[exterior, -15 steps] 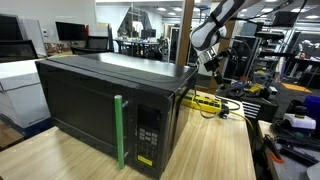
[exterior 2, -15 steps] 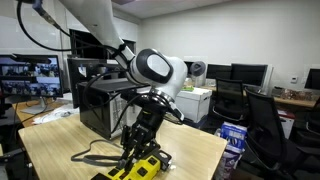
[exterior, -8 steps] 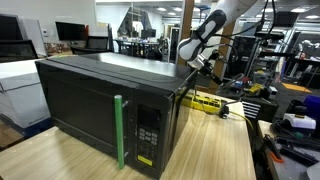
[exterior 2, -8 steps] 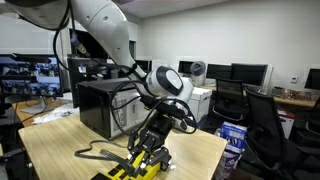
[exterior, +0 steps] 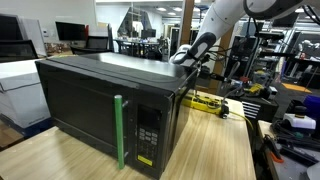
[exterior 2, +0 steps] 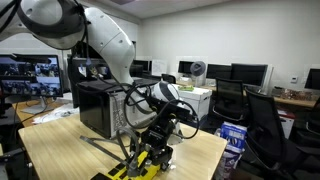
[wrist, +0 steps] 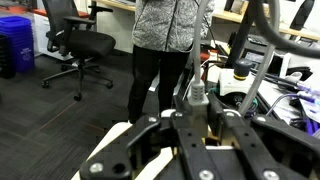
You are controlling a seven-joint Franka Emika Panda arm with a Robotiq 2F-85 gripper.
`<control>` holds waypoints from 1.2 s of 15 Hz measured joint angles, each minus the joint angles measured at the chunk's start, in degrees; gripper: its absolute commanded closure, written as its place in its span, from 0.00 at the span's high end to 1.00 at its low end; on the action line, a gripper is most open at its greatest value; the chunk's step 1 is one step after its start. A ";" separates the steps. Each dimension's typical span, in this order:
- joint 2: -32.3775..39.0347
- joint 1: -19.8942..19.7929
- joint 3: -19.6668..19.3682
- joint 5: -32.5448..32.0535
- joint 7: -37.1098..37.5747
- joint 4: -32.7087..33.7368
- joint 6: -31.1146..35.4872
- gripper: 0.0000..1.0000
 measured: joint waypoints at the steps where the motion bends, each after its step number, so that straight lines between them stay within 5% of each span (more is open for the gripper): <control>1: 0.79 0.07 0.70 -2.18 -0.16 -0.31 -0.01 0.07; 10: -0.46 0.59 3.51 -3.59 6.11 -9.02 8.60 0.07; 18: -2.93 1.13 5.11 -2.60 15.52 -12.54 9.81 0.07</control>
